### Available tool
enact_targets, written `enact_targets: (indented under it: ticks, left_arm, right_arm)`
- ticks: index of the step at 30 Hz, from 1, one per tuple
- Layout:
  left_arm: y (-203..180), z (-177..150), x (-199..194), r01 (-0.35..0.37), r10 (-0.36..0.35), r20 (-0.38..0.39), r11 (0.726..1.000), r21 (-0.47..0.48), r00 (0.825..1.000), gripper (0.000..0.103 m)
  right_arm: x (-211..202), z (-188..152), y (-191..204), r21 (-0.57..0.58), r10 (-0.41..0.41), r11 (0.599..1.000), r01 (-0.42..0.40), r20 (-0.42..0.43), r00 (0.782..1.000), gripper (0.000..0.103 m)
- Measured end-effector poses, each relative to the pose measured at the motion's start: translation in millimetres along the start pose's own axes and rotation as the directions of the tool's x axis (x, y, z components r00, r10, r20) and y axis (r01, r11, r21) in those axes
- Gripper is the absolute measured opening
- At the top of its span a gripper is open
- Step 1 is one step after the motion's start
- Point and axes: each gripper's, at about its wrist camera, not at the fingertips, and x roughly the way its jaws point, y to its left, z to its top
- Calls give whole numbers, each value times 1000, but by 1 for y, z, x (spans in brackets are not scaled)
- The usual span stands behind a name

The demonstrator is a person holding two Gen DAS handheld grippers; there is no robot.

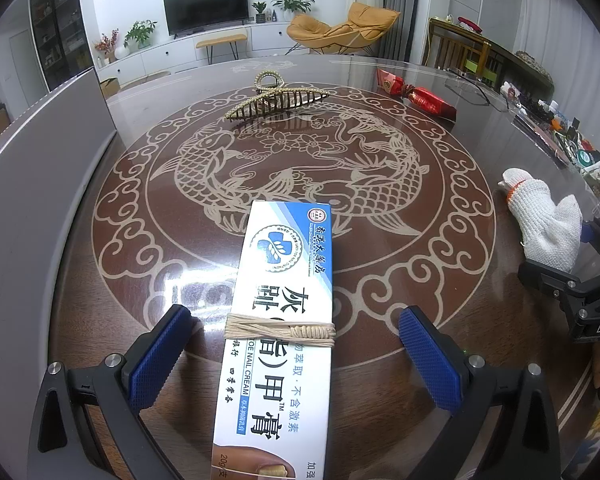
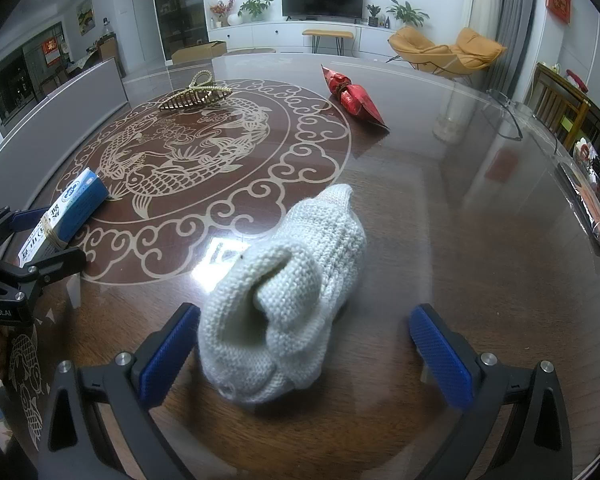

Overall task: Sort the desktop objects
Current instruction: 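Hold the glove in right tool and the tube in left tool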

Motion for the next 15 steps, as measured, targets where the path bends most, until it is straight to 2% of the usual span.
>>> enact_targets:
  ticks: [15]
  left_arm:
    - [0, 0, 0, 1, -1, 1, 1000, 0, 1000, 103]
  right_arm:
    - [0, -1, 0, 0, 0, 1000, 0, 0, 1000, 103]
